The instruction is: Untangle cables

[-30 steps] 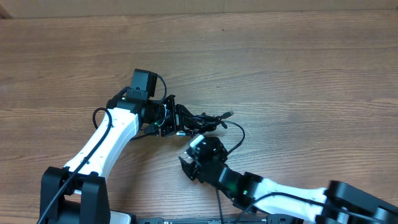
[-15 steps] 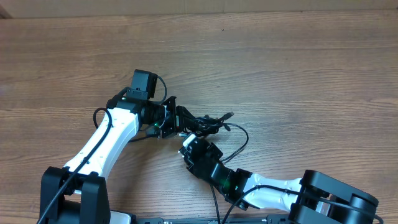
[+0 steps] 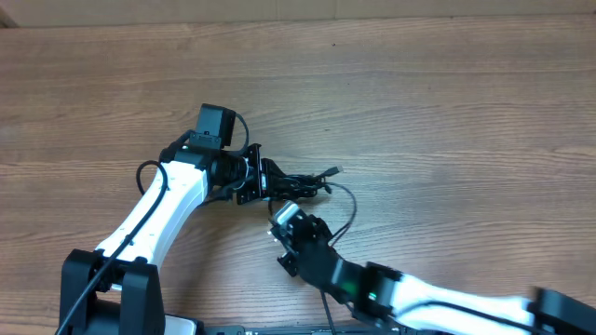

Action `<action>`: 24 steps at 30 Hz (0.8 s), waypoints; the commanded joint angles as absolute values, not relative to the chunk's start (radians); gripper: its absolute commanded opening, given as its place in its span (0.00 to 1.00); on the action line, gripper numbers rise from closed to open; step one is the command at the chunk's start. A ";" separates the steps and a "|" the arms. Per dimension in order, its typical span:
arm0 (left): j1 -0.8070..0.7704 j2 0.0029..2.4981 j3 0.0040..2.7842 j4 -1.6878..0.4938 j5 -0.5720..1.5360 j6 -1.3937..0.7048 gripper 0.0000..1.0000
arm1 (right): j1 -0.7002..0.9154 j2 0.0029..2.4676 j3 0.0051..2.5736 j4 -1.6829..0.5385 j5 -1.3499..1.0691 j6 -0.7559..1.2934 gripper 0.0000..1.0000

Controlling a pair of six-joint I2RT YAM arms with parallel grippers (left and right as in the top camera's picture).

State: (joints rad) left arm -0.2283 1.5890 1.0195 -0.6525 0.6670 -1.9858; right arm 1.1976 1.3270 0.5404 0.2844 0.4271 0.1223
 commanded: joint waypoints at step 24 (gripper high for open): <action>-0.223 1.582 1.028 -0.393 0.424 -0.858 0.10 | 1.204 0.978 0.558 -0.257 0.273 0.345 1.00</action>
